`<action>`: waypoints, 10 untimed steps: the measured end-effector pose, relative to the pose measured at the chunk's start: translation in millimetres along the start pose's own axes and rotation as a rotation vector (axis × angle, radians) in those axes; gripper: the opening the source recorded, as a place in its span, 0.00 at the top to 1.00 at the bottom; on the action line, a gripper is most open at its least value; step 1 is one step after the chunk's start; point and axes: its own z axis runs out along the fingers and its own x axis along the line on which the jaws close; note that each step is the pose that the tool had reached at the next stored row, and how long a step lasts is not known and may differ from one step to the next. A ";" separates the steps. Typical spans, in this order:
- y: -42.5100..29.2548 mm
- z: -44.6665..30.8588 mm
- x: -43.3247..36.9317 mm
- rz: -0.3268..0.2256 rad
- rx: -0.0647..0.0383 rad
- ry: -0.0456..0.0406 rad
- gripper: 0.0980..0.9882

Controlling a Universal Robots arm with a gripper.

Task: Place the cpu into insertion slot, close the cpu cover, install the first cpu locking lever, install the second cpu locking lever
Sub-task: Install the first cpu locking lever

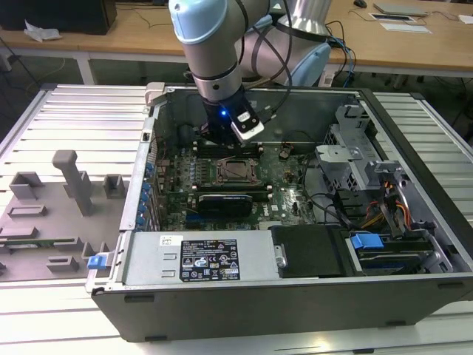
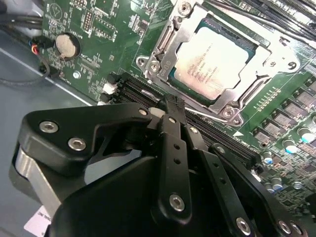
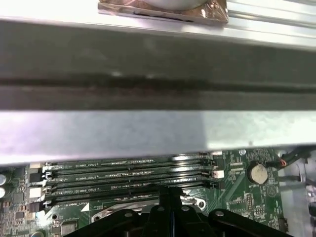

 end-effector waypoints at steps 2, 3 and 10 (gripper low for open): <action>1.4 0.6 0.2 0.006 0.002 -0.0011 0.99; 2.5 1.3 0.4 0.014 0.004 -0.0023 0.99; 4.6 3.6 1.2 0.051 0.014 -0.0085 0.99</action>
